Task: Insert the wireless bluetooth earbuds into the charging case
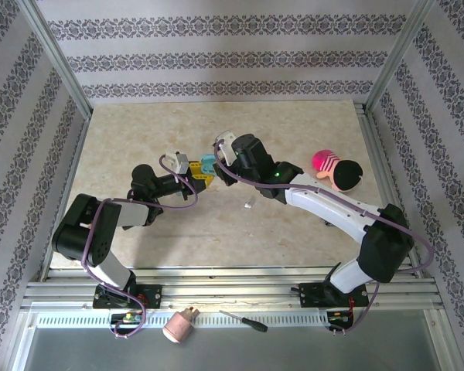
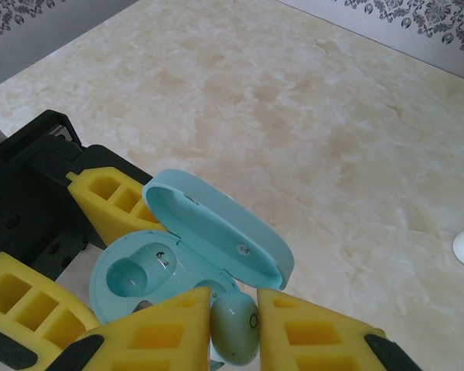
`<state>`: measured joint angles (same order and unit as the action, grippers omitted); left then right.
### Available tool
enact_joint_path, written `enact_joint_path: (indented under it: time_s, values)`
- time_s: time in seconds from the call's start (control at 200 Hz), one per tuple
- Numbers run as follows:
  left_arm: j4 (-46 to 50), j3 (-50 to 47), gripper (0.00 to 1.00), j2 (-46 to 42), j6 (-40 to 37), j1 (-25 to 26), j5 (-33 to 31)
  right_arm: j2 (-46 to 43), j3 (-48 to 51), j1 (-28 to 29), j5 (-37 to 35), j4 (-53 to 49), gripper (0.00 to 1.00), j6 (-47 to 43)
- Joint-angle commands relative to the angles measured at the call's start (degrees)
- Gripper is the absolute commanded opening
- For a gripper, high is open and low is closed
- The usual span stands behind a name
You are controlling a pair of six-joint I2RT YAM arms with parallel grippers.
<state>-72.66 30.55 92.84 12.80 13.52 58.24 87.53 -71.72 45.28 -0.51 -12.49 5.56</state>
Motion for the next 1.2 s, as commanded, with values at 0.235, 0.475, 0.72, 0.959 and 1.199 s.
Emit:
enact_joint_path:
  time_s: [0.235, 0.475, 0.72, 0.959, 1.199]
  values:
    - [-2.9, 0.1, 0.22, -1.3, 1.2, 0.6, -0.1, 1.3, -0.5, 0.8, 2.8, 0.9, 0.19, -0.8]
    - [-3.2, 0.2, 0.22, -1.3, 1.1, 0.6, -0.4, 1.1, -0.3, 1.0, 4.4, 0.3, 0.23, -1.2]
    - [-3.5, 0.1, 0.22, -1.4, 1.4, 0.7, -0.6, 0.4, -1.1, 0.9, 7.2, 1.3, 0.34, 0.9]
    - [-3.4, -0.1, 0.22, -1.2, 1.5, 0.6, -1.6, -3.7, 1.3, -0.1, 10.0, 5.0, 0.50, 4.2]
    - [-5.7, -0.6, 0.21, -0.1, 2.1, -0.5, -2.6, -11.5, 10.2, -3.9, 13.6, 15.6, 0.59, 9.2]
